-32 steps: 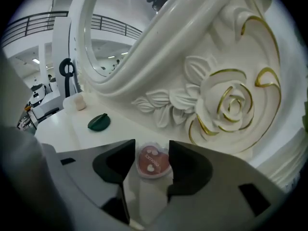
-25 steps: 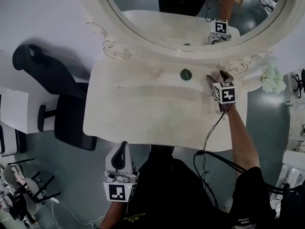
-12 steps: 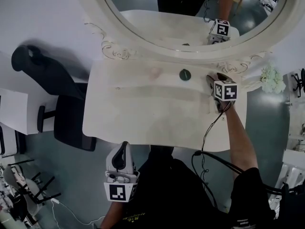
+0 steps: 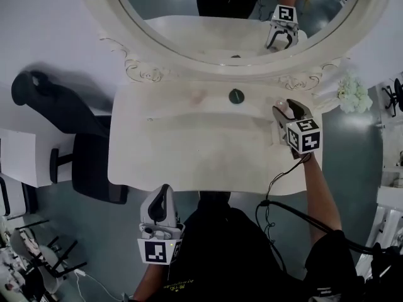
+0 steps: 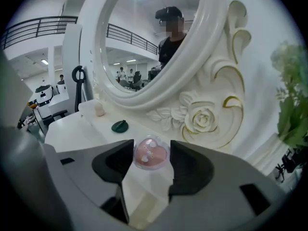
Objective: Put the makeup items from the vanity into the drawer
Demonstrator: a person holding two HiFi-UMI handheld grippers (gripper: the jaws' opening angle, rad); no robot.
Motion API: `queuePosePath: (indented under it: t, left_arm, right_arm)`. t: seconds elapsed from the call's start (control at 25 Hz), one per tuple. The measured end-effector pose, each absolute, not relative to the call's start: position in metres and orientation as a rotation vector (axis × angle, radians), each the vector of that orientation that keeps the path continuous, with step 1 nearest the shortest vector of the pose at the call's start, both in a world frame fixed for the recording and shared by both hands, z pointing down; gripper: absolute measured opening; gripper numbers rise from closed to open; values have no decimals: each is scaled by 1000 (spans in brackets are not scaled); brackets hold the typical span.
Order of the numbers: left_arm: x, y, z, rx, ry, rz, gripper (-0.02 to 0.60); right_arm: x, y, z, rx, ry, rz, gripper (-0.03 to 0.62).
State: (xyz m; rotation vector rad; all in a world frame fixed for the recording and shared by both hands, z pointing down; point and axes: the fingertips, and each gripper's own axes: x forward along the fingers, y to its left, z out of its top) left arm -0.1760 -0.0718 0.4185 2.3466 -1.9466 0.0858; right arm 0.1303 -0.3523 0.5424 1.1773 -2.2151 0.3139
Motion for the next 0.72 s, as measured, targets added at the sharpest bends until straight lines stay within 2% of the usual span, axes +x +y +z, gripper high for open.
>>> queuePosePath:
  t: [0.2, 0.4, 0.72]
  left_arm:
    - [-159, -81, 412, 2411, -1899, 28, 21]
    - [-147, -82, 413, 2448, -1854, 23, 21]
    - [-150, -74, 420, 2414, -1850, 81, 21]
  right_arm:
    - [169, -316, 521, 1235, -2200, 292, 236]
    - [203, -286, 554, 1246, -2108, 386, 236]
    - [213, -277, 605, 1142, -2000, 614, 238]
